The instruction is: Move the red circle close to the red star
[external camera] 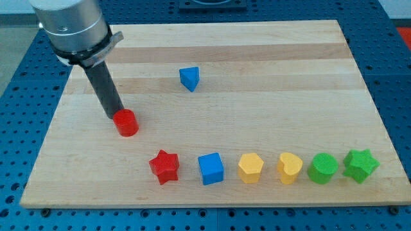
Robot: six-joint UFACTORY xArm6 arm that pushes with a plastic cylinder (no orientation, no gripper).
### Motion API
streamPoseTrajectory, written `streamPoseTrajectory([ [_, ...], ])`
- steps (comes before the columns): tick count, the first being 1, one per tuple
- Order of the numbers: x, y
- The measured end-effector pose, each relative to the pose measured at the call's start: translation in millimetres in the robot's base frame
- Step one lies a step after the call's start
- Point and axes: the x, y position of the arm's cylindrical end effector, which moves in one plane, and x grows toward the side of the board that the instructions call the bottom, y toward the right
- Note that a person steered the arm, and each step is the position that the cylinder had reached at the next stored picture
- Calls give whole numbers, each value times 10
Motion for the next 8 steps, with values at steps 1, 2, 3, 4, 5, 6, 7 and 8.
streamPoseTrajectory([
  [1, -9, 79],
  [2, -14, 142],
  [3, -107, 192],
  [4, -174, 259],
  [5, -149, 299],
  [6, 14, 299],
  [7, 223, 299],
  [8, 371, 299],
])
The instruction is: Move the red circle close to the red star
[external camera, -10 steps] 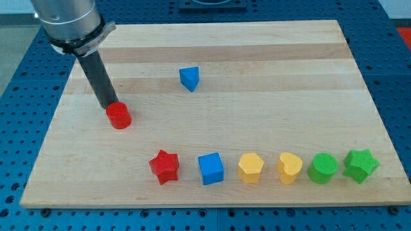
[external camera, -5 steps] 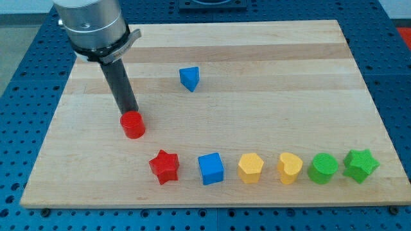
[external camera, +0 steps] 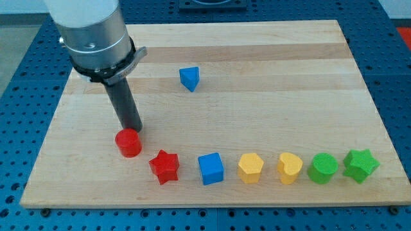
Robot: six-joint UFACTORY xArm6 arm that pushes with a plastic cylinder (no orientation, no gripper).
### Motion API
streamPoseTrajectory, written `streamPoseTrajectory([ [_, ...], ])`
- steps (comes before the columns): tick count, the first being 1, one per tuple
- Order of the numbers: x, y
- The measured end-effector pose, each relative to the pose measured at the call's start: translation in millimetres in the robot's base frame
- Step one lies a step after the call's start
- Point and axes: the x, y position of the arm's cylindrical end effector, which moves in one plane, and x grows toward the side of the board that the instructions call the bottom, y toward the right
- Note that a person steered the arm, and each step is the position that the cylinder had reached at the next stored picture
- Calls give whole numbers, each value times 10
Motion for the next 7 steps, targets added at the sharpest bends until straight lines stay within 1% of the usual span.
streamPoseTrajectory([
  [2, 33, 24],
  [4, 336, 24],
  [7, 393, 24],
])
